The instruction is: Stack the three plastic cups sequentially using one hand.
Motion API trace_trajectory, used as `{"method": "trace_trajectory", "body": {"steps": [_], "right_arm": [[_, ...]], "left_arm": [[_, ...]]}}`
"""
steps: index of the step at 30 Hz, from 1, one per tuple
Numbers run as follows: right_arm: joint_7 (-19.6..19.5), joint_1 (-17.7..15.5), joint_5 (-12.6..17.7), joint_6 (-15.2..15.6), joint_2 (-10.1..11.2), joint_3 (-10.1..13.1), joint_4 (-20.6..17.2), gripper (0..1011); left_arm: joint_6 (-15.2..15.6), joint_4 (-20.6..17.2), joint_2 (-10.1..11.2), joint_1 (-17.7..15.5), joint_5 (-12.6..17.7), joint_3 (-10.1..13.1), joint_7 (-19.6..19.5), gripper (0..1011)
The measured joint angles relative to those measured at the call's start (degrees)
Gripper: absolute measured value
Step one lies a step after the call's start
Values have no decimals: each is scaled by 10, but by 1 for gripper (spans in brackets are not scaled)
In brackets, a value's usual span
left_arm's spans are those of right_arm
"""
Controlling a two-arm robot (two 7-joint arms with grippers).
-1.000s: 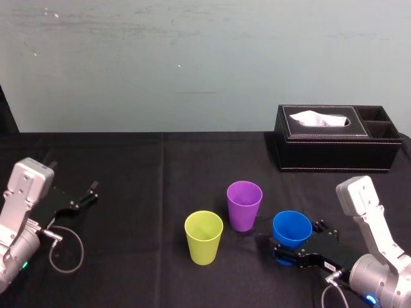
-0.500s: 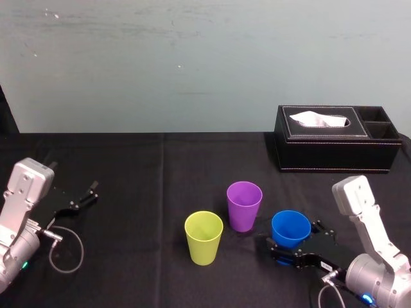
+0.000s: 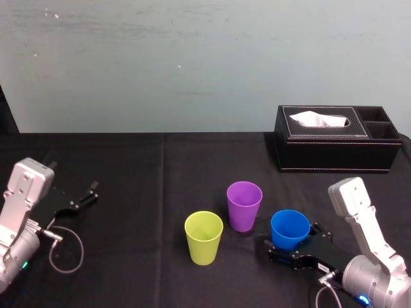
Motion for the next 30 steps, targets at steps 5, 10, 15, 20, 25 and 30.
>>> {"method": "trace_trajectory", "body": {"steps": [5,10,15,20,25,30], "right_arm": [[0,2,-3,-4,-4,0,5,1004],[1,3,-5,-9,-6,0,9,1004],[1,3,-5,-9,-6,0,8,1004],[0,3,-5,-8,-5,0,8,1004],[0,3,-5,-8,-5,0,7,947],[0,2,-4,-8,-5,0,7,812]], "left_arm": [[0,0,0,0,0,0,0,1000],[0,0,0,0,0,0,0,1000],[0,0,0,0,0,0,0,1000],[0,0,0,0,0,0,0,1000],[0,0,0,0,0,0,0,1000],[0,0,0,0,0,0,0,1000]]}}
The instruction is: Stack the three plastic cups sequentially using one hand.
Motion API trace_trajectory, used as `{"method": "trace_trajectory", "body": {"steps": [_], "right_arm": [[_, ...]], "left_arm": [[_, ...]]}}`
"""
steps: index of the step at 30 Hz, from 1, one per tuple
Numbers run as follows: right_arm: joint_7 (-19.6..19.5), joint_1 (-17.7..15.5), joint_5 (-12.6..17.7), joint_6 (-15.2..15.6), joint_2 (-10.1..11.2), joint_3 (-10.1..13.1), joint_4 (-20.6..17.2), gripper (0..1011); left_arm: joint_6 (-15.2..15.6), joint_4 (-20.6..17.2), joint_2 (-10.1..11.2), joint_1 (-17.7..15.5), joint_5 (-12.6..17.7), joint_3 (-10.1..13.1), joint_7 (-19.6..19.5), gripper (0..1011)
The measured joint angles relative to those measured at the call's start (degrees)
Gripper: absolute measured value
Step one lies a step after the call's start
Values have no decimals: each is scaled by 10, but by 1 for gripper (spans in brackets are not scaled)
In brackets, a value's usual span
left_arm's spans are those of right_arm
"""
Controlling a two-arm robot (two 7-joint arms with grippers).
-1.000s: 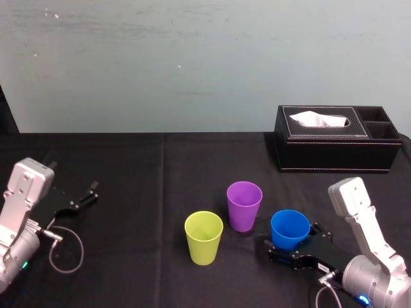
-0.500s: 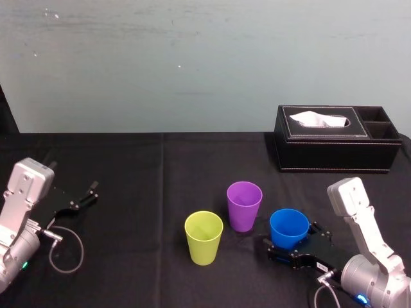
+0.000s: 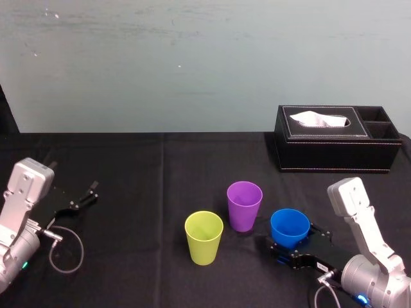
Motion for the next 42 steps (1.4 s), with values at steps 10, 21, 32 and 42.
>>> {"method": "trace_trajectory", "body": {"steps": [10,21,32,42], "right_arm": [[-1,-2,0,0,1,2,-5,720],[-7,4,-2,2,-1,18,-37,720],[8,68,4,36,-6,10,-40,720],[25,143,27,57,-31,-13,16,720]], "left_arm": [[0,0,0,0,0,0,0,1000],[0,0,0,0,0,0,0,1000],[0,0,0,0,0,0,0,1000],[0,0,0,0,0,0,0,1000]]}}
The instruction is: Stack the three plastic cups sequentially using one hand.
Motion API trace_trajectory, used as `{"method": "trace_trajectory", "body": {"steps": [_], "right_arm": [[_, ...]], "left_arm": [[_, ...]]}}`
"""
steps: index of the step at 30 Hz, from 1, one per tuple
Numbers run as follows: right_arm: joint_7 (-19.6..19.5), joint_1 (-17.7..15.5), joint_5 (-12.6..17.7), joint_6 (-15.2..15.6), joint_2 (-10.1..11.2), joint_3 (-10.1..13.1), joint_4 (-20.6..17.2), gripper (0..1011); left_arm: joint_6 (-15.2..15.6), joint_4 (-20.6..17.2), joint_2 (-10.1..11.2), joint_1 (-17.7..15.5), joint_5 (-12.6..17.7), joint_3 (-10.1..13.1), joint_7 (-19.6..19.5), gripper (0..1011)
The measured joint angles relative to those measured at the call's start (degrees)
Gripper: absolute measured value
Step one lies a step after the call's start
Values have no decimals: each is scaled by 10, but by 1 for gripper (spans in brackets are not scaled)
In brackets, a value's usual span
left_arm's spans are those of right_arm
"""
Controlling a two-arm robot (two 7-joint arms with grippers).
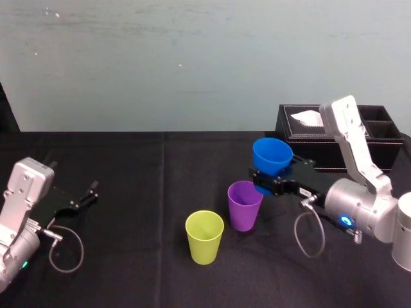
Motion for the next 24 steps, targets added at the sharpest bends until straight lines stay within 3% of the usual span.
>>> {"method": "trace_trajectory", "body": {"steps": [9,24], "right_arm": [[5,37,12,0,-12,-27,44,720],[5,52,17,-18,-17,-50,79,720]], "left_arm": [[0,0,0,0,0,0,0,1000],[0,0,0,0,0,0,0,1000]]}}
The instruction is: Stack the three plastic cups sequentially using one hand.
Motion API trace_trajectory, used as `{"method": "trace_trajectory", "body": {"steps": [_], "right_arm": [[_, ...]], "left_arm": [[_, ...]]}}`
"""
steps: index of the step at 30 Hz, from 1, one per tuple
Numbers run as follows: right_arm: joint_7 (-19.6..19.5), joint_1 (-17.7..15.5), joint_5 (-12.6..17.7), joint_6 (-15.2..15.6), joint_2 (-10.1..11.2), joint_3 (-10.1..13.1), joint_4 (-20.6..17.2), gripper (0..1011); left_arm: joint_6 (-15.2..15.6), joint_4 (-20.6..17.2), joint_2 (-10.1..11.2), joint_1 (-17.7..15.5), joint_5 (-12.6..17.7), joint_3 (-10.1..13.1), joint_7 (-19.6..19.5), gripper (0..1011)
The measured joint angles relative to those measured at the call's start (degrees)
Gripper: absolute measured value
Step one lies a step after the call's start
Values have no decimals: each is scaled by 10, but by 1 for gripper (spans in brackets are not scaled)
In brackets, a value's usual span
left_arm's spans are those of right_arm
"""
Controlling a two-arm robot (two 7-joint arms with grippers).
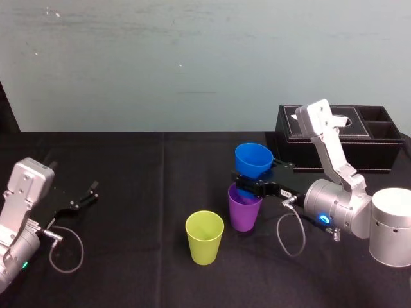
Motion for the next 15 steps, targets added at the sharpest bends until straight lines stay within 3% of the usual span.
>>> {"method": "trace_trajectory", "body": {"steps": [15], "right_arm": [[0,7,0,-9,-4,-13,16,720]], "left_arm": [[0,0,0,0,0,0,0,1000]]}}
